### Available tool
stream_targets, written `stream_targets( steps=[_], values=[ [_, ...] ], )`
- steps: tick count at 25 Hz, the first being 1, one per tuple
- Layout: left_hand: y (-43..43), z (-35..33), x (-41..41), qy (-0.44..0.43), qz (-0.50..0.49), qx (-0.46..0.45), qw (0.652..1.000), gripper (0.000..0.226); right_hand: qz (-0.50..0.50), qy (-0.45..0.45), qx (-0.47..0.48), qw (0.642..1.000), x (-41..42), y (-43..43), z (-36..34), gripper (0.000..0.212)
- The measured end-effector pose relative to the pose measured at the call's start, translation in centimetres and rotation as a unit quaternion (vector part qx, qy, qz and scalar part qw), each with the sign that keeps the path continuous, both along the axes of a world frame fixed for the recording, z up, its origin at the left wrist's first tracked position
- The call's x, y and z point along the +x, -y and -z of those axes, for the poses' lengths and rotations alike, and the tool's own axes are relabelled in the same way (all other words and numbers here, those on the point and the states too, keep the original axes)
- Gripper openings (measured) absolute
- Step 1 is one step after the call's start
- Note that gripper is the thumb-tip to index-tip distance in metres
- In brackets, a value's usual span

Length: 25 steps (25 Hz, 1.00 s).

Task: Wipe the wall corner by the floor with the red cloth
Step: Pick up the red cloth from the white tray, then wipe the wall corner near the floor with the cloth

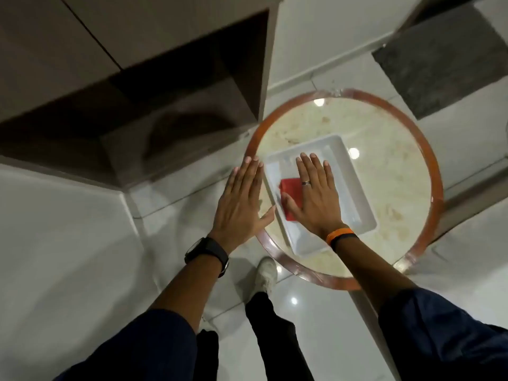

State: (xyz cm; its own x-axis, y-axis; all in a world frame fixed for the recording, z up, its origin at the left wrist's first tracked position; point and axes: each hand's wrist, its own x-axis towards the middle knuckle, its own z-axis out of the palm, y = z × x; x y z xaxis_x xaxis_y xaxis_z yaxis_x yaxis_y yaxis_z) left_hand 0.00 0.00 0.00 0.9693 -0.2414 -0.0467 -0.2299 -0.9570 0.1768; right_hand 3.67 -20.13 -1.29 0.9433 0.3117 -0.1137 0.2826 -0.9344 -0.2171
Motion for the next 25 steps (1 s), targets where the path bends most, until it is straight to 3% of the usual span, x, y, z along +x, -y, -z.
stream_targets(
  steps=[6, 10, 14, 17, 22, 25],
  values=[
    [3.5, 6.9, -1.2, -0.115, 0.043, 0.028, 0.992, 0.111, -0.032, -0.089, -0.012, 0.995, -2.4, 3.9, 9.2, 0.073],
    [3.5, 8.2, -1.5, -0.123, 0.042, 0.023, 0.991, 0.116, -0.031, -0.042, 0.005, 0.999, -2.1, 4.1, 11.0, 0.062],
    [3.6, 8.3, -1.7, -0.121, 0.040, 0.028, 0.991, 0.117, 0.023, 0.040, 0.074, 0.996, -0.8, 3.4, 10.8, 0.038],
    [2.8, 7.8, -1.9, -0.116, 0.030, 0.023, 0.992, 0.118, 0.092, 0.037, 0.123, 0.987, -0.5, 2.2, 8.5, 0.038],
    [-3.5, 7.9, -5.3, -0.139, -0.013, 0.010, 0.990, 0.121, 0.166, 0.130, 0.259, 0.943, -5.3, -3.9, 2.0, 0.034],
    [-9.7, 10.9, -9.7, -0.165, -0.036, 0.030, 0.985, 0.117, 0.171, 0.035, 0.373, 0.911, -9.7, -10.9, 2.8, 0.037]
  ],
)
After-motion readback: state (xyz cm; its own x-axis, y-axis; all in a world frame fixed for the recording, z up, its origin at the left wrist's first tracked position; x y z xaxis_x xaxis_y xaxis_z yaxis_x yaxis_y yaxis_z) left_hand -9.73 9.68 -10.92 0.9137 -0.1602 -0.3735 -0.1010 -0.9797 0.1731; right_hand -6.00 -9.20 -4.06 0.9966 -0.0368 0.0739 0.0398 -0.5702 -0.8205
